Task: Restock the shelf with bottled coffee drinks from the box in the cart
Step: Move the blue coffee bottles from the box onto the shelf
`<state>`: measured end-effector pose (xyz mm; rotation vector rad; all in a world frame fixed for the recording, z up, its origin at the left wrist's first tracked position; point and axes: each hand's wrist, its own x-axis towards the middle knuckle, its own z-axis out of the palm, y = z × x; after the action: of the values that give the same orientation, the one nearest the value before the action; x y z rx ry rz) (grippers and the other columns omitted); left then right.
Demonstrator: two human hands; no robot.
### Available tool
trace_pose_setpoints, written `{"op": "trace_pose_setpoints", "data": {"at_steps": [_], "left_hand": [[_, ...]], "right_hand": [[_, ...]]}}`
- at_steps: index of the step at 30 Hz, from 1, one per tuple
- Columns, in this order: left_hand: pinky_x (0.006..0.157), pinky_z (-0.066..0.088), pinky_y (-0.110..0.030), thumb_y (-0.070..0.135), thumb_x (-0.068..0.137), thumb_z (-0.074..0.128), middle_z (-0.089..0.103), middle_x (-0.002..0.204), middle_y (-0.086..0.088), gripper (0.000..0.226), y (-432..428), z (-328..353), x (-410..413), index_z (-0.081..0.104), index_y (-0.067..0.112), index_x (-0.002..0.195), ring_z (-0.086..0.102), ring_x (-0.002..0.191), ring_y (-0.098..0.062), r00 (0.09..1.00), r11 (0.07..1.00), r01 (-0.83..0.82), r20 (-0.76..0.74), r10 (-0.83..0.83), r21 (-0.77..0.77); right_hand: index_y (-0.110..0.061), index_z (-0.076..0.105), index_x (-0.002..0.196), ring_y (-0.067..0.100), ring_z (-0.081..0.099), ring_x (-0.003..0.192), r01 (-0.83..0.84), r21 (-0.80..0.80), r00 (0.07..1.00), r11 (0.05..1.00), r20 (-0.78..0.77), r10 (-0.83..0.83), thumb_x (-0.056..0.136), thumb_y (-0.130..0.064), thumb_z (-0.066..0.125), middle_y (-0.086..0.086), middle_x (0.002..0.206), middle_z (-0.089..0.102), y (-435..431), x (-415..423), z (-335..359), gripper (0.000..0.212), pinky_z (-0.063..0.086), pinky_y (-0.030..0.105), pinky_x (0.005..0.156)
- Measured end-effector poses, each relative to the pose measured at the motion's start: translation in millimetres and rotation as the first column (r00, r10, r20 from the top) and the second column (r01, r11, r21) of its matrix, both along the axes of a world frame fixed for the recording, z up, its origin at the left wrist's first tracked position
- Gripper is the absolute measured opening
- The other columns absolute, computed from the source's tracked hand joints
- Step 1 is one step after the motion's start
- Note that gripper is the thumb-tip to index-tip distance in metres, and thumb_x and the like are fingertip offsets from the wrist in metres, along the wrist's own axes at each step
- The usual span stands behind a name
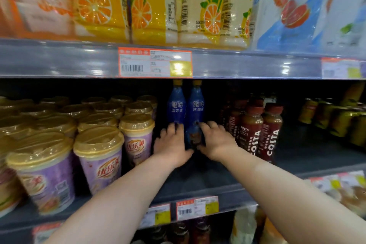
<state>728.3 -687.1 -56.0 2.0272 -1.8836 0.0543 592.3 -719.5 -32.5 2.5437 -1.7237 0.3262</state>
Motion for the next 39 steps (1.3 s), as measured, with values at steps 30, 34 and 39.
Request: {"op": "trace_pose_setpoints", "data": {"at_steps": [30, 34, 39], "left_hand": [[0.103, 0.033, -0.044, 0.057, 0.086, 0.048, 0.037, 0.141, -0.007, 0.07, 300.4, -56.3, -65.7, 0.031, 0.017, 0.141, 0.033, 0.131, -0.029, 0.956, 0.964, -0.204, 0.248, 0.159, 0.169], [0.103, 0.034, -0.045, 0.059, 0.086, 0.048, 0.036, 0.142, -0.008, 0.073, 346.7, -75.2, -64.5, 0.028, 0.017, 0.142, 0.033, 0.132, -0.03, 0.941, 0.93, -0.274, 0.266, 0.208, 0.243], [0.103, 0.035, -0.045, 0.06, 0.086, 0.047, 0.039, 0.14, -0.007, 0.07, 394.9, -84.5, -47.9, 0.032, 0.018, 0.14, 0.035, 0.129, -0.029, 0.924, 0.897, -0.356, 0.242, 0.297, 0.261]], "right_hand": [[-0.022, 0.034, 0.139, 0.028, 0.036, 0.132, -0.279, 0.114, 0.947, 0.953, -0.13, 0.293, 0.09, -0.05, 0.048, 0.003, 0.142, 0.041, 250.8, -83.5, -65.7, 0.058, 0.035, 0.043, 0.105], [-0.024, 0.034, 0.139, 0.027, 0.036, 0.132, -0.343, 0.132, 0.925, 0.93, -0.122, 0.359, 0.089, -0.05, 0.049, 0.002, 0.142, 0.041, 285.8, -76.9, -79.7, 0.058, 0.035, 0.042, 0.104], [-0.024, 0.033, 0.14, 0.026, 0.036, 0.132, -0.408, 0.181, 0.895, 0.895, -0.114, 0.431, 0.089, -0.05, 0.047, 0.002, 0.142, 0.041, 320.2, -57.1, -82.9, 0.059, 0.034, 0.041, 0.104]]}}
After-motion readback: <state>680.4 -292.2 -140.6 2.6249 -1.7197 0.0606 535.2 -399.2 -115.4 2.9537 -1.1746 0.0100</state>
